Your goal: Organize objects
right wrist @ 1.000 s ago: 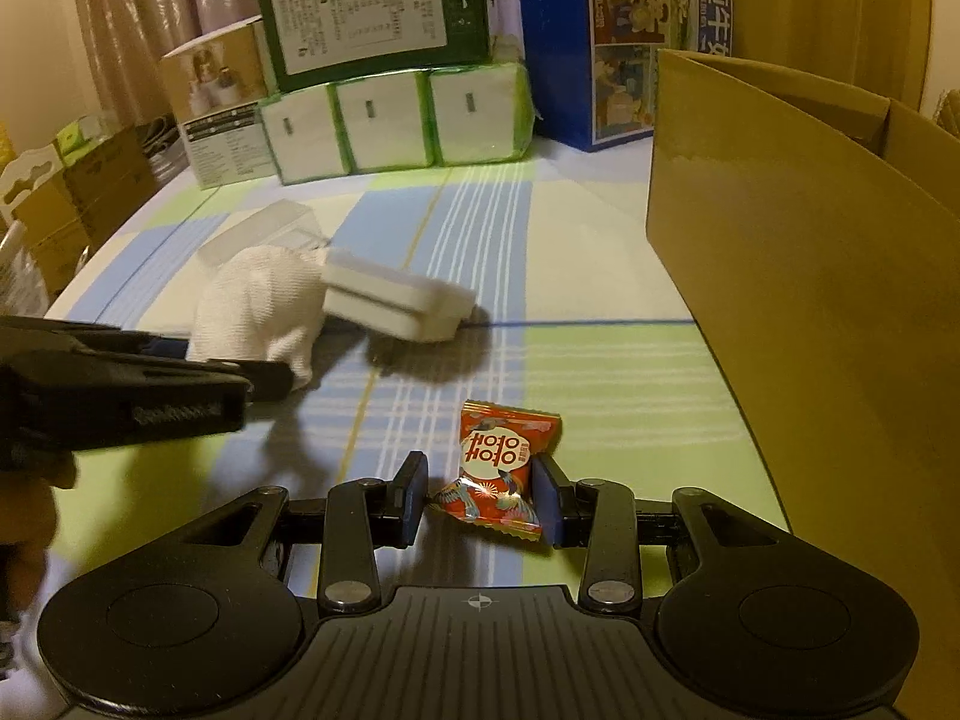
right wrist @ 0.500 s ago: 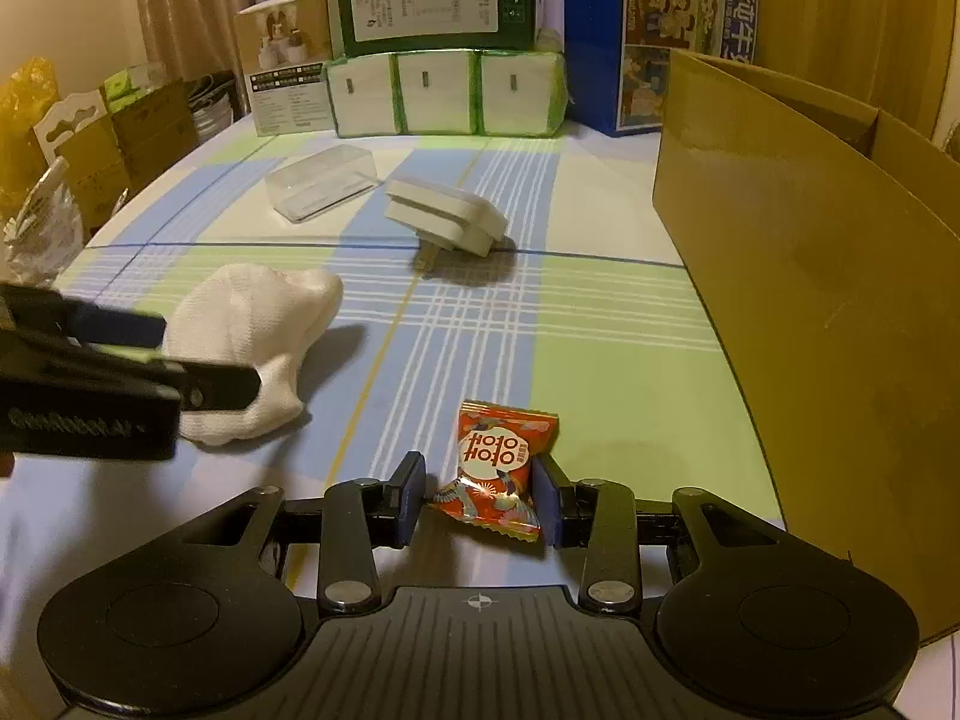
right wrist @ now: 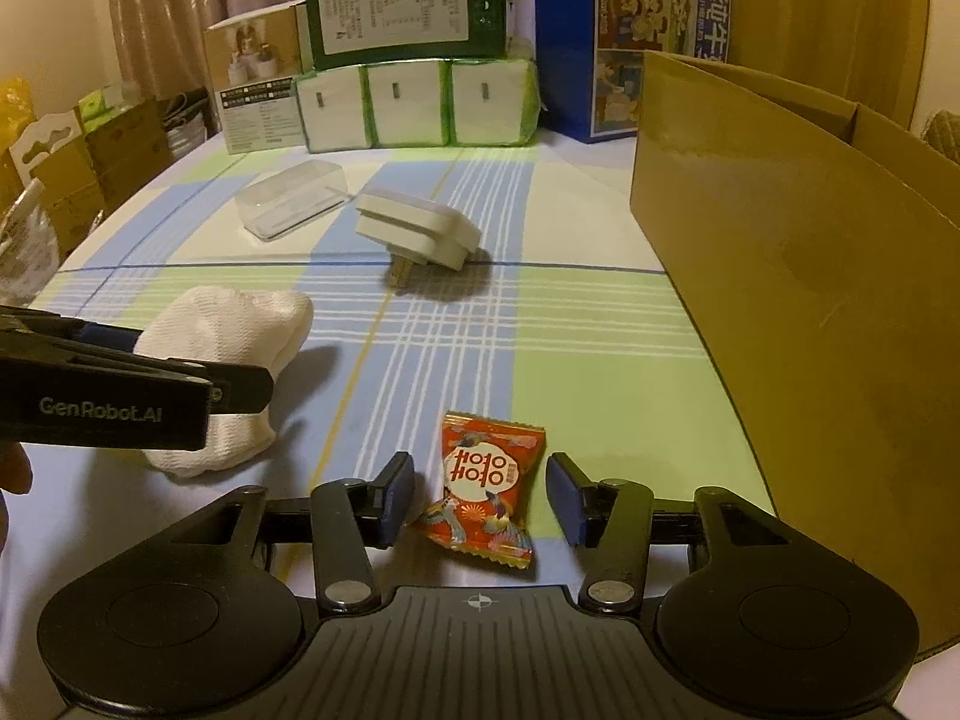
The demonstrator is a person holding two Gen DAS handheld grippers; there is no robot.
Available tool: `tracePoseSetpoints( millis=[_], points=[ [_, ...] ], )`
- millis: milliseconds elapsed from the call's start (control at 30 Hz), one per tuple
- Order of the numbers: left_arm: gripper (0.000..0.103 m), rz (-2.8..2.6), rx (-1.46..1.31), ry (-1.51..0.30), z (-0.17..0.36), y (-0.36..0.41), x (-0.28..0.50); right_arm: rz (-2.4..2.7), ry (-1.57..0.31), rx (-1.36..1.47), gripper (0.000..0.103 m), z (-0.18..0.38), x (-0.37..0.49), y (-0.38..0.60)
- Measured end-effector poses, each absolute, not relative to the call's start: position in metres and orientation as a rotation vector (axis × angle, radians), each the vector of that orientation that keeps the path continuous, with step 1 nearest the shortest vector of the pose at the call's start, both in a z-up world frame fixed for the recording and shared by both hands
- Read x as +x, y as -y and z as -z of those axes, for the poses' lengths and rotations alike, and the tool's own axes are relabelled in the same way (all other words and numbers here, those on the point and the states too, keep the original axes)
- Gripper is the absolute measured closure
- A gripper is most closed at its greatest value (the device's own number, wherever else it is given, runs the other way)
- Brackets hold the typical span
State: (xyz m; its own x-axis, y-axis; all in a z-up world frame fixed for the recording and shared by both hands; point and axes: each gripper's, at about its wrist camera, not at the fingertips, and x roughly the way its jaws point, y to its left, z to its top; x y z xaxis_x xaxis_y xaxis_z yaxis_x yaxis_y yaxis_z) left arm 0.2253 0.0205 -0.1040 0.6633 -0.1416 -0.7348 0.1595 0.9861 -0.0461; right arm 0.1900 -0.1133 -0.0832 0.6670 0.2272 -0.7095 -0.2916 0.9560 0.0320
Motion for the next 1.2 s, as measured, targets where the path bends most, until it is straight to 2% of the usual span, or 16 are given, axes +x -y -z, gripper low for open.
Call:
tracePoseSetpoints(
  millis=[133,200,267,367,433,500,700,1200],
  points=[
    [0.031,0.168,0.065,-0.848,0.109,-0.015,0.230,-0.284,-0.782,-0.108,0.063,0.084,0.190,0.112],
    [0.033,0.169,0.069,-0.859,0.112,-0.015,0.230,-0.285,-0.780,-0.111,0.073,0.084,0.192,0.111],
    [0.036,0.174,0.069,-0.866,0.114,-0.014,0.230,-0.286,-0.779,-0.116,0.076,0.085,0.192,0.109],
    [0.048,0.192,0.062,-0.871,0.116,-0.013,0.230,-0.290,-0.779,-0.117,0.079,0.085,0.191,0.109],
    [0.063,0.200,0.056,-0.869,0.113,-0.012,0.228,-0.290,-0.783,-0.109,0.079,0.084,0.192,0.110],
    [0.068,0.205,0.057,-0.865,0.109,-0.011,0.225,-0.289,-0.783,-0.107,0.079,0.081,0.192,0.112],
    [0.070,0.168,0.037,-0.874,0.096,-0.010,0.214,-0.305,-0.762,-0.105,0.080,0.060,0.185,0.118],
    [0.070,0.088,-0.091,-0.840,0.022,0.030,0.128,-0.313,-0.702,0.022,0.079,-0.026,0.117,0.172]
  ],
)
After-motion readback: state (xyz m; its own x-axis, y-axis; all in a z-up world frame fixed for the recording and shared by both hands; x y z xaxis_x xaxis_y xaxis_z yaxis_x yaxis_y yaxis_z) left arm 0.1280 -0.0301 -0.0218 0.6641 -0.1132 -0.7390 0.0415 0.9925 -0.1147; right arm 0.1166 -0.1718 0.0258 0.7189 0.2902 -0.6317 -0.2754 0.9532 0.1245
